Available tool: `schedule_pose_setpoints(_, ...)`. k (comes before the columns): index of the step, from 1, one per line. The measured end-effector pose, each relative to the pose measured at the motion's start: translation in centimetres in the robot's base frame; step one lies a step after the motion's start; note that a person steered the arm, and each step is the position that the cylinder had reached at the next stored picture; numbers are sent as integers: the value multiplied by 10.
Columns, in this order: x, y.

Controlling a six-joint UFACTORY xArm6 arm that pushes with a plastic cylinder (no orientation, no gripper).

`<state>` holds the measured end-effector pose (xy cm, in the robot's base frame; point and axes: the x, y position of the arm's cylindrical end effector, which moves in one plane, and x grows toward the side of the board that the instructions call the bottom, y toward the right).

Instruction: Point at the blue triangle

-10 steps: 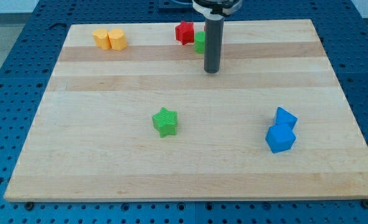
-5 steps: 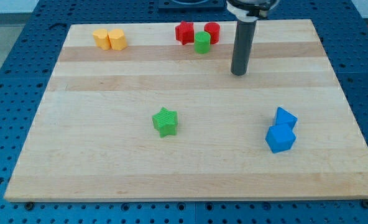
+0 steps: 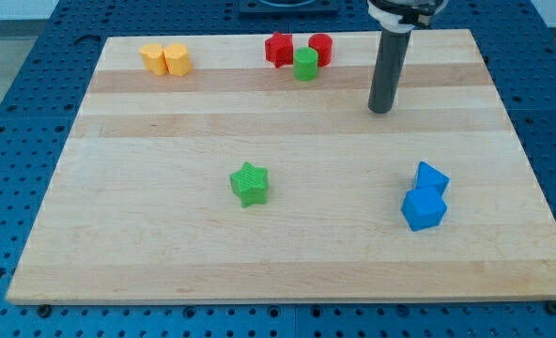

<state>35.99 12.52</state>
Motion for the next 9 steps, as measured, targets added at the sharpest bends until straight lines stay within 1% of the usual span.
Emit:
schedule_pose_setpoints(7, 4, 8)
schedule_pose_setpoints(9, 37, 8)
